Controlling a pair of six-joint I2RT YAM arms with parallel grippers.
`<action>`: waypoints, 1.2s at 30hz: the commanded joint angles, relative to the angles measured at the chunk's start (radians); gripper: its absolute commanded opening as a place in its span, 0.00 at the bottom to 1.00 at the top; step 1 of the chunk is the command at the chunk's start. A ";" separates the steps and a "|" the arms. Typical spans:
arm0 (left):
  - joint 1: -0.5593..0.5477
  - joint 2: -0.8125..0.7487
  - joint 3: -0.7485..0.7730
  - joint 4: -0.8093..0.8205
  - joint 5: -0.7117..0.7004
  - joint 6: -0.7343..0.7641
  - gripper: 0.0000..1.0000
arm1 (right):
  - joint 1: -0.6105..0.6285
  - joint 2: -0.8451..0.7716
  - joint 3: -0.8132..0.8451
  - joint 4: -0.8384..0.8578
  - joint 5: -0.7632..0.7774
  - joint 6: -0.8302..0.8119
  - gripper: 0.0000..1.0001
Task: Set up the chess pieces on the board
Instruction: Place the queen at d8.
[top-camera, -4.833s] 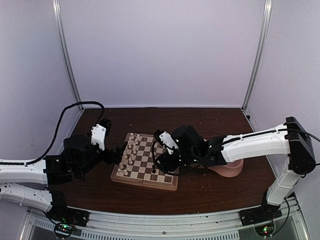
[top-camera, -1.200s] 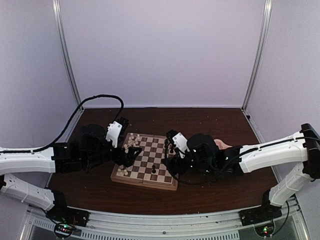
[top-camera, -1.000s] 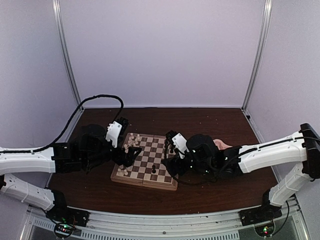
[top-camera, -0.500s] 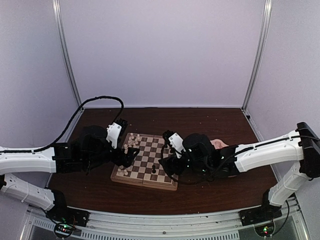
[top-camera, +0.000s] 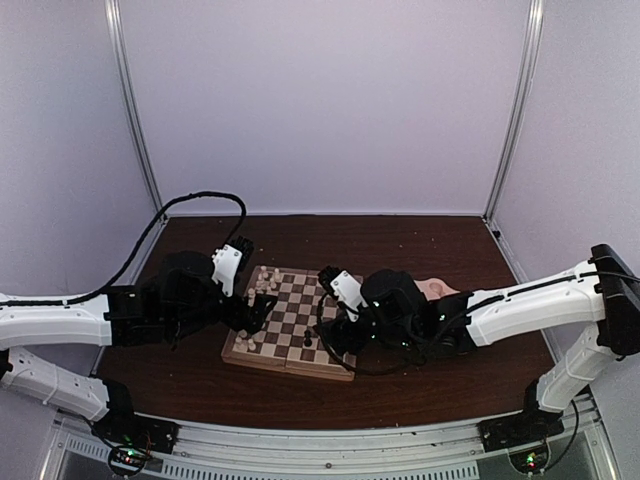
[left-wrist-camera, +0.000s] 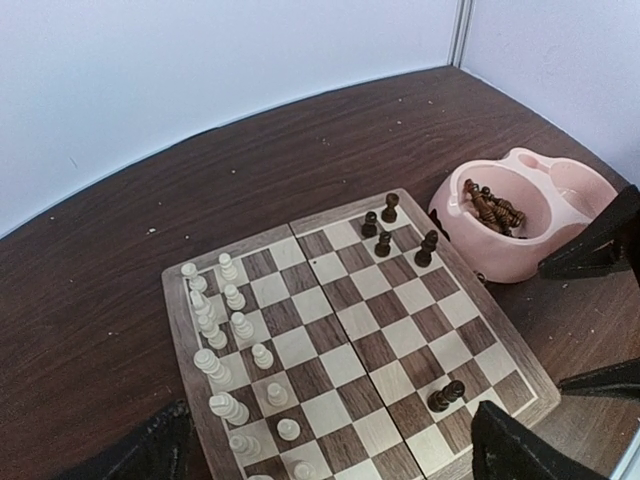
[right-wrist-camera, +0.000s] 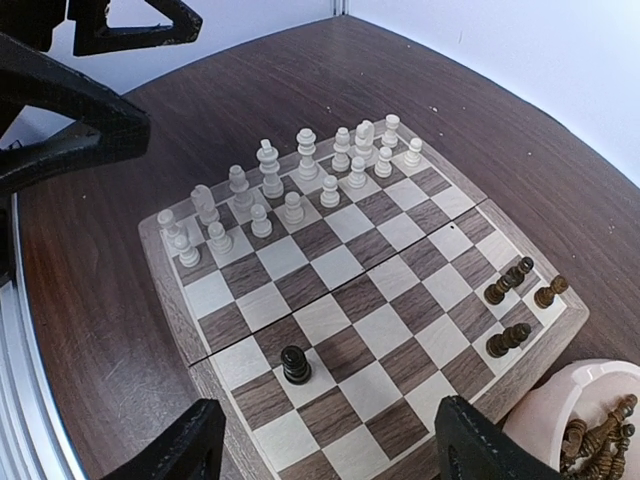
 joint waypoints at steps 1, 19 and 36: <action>0.006 -0.015 -0.006 0.054 -0.016 0.024 0.98 | 0.015 -0.004 -0.004 0.065 -0.002 -0.056 0.74; 0.012 -0.029 -0.010 0.056 -0.060 0.065 0.98 | 0.140 0.075 0.086 0.022 -0.014 -0.195 0.74; 0.021 -0.033 -0.023 0.061 -0.058 0.067 0.98 | 0.143 0.087 0.107 0.005 0.012 -0.175 0.75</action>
